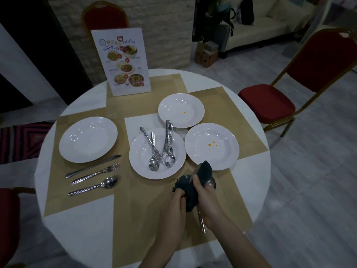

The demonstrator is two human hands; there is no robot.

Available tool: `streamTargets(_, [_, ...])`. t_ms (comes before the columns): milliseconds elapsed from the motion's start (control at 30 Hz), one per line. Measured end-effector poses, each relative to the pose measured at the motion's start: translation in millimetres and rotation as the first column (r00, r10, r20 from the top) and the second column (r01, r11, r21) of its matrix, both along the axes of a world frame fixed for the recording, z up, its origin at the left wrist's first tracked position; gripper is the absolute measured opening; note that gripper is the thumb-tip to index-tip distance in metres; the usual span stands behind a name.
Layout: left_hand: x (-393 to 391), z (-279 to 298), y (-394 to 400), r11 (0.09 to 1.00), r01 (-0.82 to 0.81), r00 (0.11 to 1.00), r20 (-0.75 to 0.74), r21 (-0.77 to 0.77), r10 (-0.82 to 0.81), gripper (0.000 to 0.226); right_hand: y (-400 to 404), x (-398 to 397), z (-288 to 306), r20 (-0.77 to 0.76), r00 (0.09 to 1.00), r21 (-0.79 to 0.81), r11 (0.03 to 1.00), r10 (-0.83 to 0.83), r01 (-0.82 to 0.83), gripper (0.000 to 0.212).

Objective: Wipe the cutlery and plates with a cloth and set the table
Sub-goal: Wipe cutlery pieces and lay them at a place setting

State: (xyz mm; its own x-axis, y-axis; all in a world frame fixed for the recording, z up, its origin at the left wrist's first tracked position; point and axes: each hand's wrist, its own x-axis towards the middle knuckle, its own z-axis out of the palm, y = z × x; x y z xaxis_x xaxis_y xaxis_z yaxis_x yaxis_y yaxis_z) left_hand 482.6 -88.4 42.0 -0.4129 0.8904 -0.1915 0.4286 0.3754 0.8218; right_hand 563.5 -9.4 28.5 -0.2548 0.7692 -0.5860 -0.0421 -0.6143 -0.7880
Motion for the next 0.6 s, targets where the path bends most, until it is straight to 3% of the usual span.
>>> streamTargets(100, [5, 3, -8, 0.999, 0.031, 0.999, 0.008, -0.013, -0.031, 0.009, 0, -4, -2, 0.112, 0.994, 0.079, 0.997, 0.005, -0.014, 0.014])
streamTargets(333, [7, 4, -18, 0.999, -0.014, 0.989, 0.144, -0.030, 0.018, 0.017, 38, 9, -3, 0.163, 0.965, 0.067, 0.978, -0.205, 0.197, 0.006])
streamTargets(500, [0, 7, -10, 0.981, -0.179, 0.963, 0.218, 0.078, 0.159, 0.015, 27, 10, 13, 0.133, 0.989, 0.090, 0.995, -0.060, 0.048, 0.018])
streamTargets(600, [-1, 8, 2, 0.992, -0.115, 0.973, 0.205, 0.049, 0.103, 0.023, -6, -3, 14, 0.043, 0.997, 0.070, 0.995, 0.067, -0.070, 0.021])
